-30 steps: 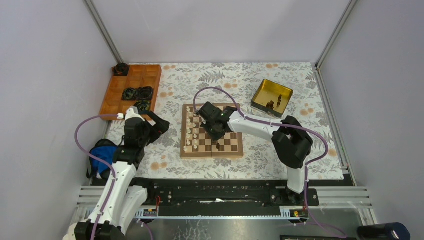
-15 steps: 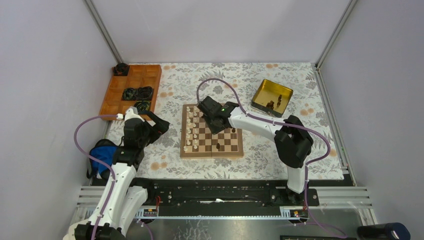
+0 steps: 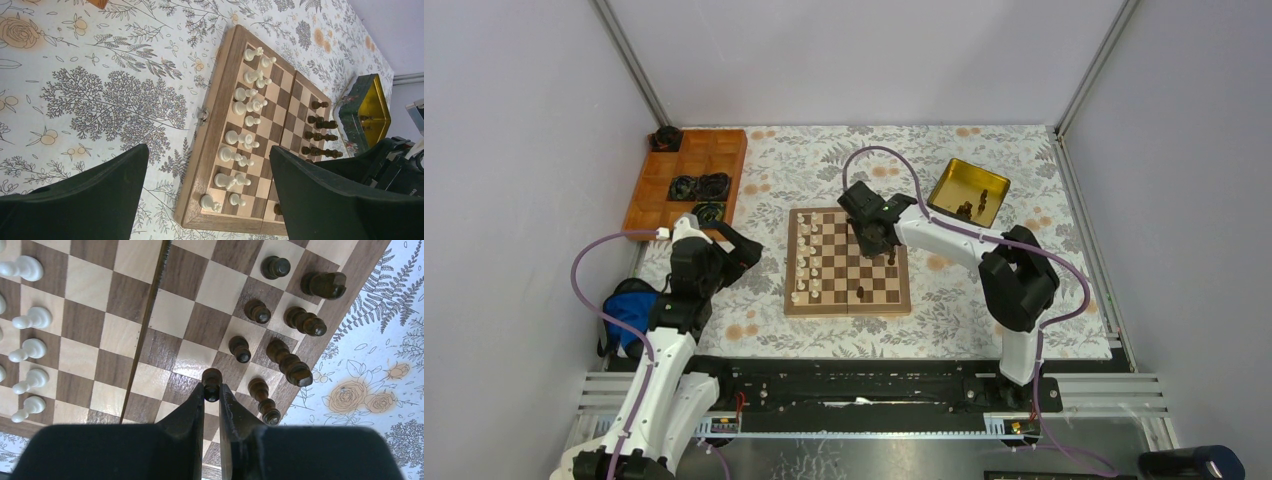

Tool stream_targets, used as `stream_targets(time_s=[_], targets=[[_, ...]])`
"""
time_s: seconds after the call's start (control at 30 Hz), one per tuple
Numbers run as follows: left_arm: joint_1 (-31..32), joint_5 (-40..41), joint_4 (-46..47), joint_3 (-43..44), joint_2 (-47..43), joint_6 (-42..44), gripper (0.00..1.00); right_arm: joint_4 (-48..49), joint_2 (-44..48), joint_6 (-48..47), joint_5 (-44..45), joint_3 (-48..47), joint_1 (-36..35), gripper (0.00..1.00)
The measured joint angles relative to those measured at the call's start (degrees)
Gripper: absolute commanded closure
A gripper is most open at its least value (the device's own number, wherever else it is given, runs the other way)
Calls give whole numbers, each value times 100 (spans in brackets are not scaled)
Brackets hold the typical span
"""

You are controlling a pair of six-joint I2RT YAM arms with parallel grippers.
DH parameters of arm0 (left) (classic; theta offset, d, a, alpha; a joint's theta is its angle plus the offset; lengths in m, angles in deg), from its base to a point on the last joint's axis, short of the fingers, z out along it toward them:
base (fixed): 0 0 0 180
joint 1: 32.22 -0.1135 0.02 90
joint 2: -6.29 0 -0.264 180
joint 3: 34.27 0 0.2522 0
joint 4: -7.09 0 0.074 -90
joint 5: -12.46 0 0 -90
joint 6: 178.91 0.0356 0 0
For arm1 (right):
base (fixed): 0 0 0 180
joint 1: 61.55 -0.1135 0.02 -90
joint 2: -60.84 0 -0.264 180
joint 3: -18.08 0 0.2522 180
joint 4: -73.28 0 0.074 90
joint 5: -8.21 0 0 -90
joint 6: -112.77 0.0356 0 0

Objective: Set up the chess pieces on the board
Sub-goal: Place the chess piece on the chessboard.

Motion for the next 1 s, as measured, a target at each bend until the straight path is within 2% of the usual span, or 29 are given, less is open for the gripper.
stream_targets(time_s=[1.0], targets=[[0, 0, -17, 0, 101, 0, 1, 162, 0, 22, -44, 385, 221, 100]])
